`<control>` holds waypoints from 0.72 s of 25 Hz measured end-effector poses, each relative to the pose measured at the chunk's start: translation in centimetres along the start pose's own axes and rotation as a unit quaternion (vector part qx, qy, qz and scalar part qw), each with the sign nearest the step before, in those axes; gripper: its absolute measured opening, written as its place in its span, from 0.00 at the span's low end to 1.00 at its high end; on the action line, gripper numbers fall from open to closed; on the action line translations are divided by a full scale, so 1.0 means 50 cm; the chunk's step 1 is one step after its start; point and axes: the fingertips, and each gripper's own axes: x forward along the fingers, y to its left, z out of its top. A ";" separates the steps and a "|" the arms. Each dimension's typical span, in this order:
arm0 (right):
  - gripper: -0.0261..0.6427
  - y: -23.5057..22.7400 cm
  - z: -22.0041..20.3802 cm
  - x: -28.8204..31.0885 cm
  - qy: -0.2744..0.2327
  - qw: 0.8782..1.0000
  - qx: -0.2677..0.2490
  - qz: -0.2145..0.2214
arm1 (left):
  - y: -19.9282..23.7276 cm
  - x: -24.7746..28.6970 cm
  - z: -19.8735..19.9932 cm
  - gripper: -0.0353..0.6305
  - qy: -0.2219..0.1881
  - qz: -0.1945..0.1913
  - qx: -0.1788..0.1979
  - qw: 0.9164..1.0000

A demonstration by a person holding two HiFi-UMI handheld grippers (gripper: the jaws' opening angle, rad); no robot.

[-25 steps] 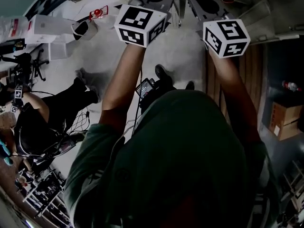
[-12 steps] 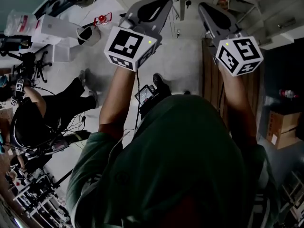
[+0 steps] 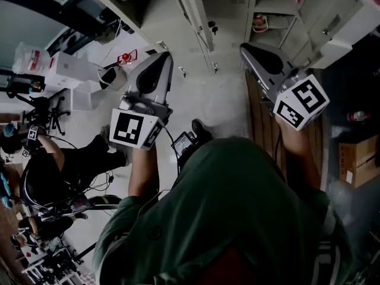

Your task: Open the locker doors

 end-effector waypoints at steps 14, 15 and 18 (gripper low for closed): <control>0.05 0.022 -0.037 -0.105 0.025 1.000 0.008 0.008 | 0.012 -0.095 -0.045 0.03 0.028 0.051 -0.037 0.998; 0.05 0.021 -0.039 -0.108 0.026 1.000 0.010 0.007 | 0.011 -0.093 -0.045 0.03 0.028 0.052 -0.039 0.998; 0.05 0.019 -0.045 -0.116 0.029 0.999 0.011 0.005 | 0.010 -0.087 -0.047 0.03 0.026 0.051 -0.042 0.997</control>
